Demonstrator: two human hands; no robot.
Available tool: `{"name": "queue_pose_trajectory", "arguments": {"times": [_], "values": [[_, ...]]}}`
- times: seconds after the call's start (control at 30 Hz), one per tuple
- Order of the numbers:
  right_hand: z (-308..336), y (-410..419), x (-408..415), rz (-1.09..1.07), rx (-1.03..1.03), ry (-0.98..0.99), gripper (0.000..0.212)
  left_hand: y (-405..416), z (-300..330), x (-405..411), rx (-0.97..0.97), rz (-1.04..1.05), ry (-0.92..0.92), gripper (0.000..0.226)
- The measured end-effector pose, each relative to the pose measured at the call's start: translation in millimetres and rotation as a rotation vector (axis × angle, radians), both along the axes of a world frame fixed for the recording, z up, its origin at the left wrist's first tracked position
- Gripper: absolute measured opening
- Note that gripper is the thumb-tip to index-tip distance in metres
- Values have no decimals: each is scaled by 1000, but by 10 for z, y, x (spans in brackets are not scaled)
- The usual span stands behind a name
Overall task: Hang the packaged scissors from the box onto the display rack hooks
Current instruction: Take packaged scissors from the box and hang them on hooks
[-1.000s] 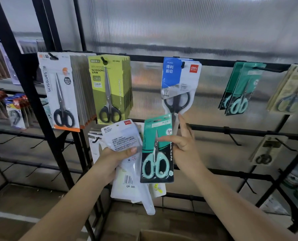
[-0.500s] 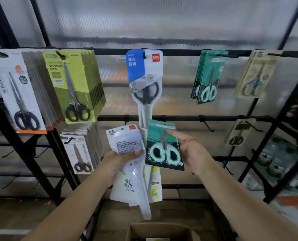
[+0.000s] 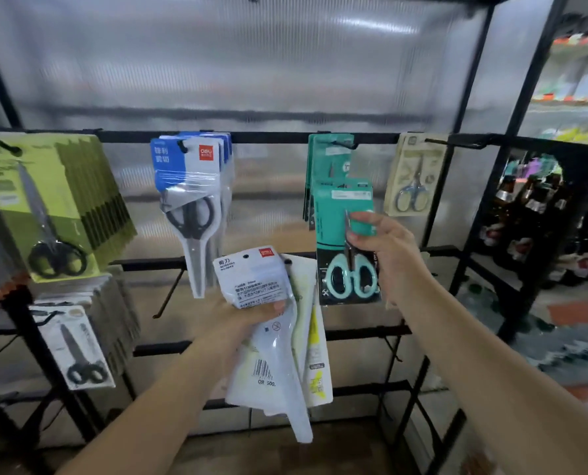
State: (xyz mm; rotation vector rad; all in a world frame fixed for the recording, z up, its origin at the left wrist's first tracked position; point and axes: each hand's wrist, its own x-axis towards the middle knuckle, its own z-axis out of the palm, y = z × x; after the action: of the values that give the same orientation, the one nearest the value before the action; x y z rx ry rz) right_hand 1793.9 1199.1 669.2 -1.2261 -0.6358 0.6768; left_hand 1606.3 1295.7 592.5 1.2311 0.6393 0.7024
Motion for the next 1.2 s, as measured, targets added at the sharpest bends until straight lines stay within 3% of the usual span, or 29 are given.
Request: {"name": "queue_pose_trajectory", "arguments": {"times": [0.23, 0.57, 0.7, 0.87, 0.93, 1.03, 1.1, 1.2], "values": [[548, 121, 183, -184, 97, -302, 25, -108, 266, 196, -6, 79, -68, 43], [372, 347, 300, -204, 32, -350, 27, -97, 311, 65, 54, 146, -7, 41], [467, 700, 439, -245, -136, -558, 43, -80, 443, 69, 98, 156, -23, 44], [394, 824, 501, -101, -473, -694, 67, -38, 557, -7, 173, 219, 4, 55], [269, 715, 347, -110, -438, -692, 59, -13, 544, -53, 153, 272, -32, 50], [40, 459, 11, -123, -204, -535, 26, -8, 493, -91, 145, 334, -75, 43], [-115, 297, -233, 61, -112, -472, 9, -61, 461, -85, 157, 385, -77, 40], [-288, 140, -510, 334, -77, -468, 13, -183, 410, -44, 122, 445, -78, 44]]}}
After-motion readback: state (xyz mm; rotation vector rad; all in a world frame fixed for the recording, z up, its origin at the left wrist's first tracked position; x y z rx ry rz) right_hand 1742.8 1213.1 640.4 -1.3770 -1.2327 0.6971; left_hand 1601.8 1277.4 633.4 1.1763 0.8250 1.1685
